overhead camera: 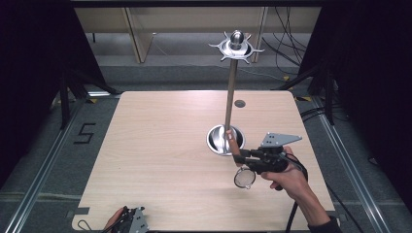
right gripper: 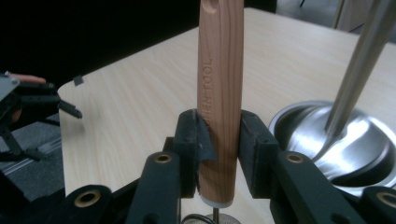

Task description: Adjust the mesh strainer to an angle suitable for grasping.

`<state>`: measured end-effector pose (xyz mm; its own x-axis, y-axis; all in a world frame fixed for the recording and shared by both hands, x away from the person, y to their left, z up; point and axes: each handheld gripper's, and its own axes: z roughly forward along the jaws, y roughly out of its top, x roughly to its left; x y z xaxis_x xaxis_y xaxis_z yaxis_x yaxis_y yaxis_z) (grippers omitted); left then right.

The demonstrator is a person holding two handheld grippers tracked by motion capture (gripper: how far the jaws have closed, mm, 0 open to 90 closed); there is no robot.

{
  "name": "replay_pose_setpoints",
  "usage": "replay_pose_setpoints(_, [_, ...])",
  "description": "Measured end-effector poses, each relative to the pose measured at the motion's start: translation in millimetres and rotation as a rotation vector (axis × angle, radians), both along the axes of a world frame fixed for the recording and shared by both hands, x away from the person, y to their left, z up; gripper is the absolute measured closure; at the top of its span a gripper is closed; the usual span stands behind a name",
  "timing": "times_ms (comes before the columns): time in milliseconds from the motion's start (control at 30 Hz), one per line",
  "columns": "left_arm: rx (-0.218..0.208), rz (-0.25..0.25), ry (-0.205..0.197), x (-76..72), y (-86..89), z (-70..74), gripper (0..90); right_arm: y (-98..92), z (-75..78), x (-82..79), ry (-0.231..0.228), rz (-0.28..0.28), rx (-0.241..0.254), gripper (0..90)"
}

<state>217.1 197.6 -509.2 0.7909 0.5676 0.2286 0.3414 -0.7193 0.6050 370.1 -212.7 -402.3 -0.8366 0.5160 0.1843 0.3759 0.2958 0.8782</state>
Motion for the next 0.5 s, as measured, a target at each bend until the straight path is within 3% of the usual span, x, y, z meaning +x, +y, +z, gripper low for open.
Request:
replay_pose_setpoints(100, [0.014,0.012,-0.01,-0.3,0.2,0.6,16.9,-2.0,10.5,3.7,-0.032,-0.008,0.02,71.5])
replay_pose_setpoints(167, [0.0,-0.005,0.008,0.3,0.4,0.4,16.8,-4.6,20.2,6.6,-0.055,-0.023,0.039,71.4])
replay_pose_setpoints(267, [0.01,0.011,-0.005,-0.5,0.5,0.9,16.9,-5.7,26.3,6.9,-0.039,-0.022,0.068,71.5])
replay_pose_setpoints(367, [0.011,-0.001,0.003,0.2,0.3,0.7,16.9,-7.7,34.7,10.3,-0.093,-0.026,0.089,71.4])
replay_pose_setpoints(400, [0.012,0.011,-0.005,-0.5,0.5,1.0,16.9,-8.4,37.6,8.4,-0.06,-0.032,0.086,71.4])
replay_pose_setpoints(433, [0.013,0.011,-0.007,-0.5,0.4,1.0,16.9,-8.7,39.9,10.2,-0.087,-0.036,0.104,71.5])
replay_pose_setpoints(500, [0.016,0.01,-0.008,-0.4,0.5,1.2,16.9,-9.9,44.2,12.2,-0.079,-0.022,0.114,71.4])
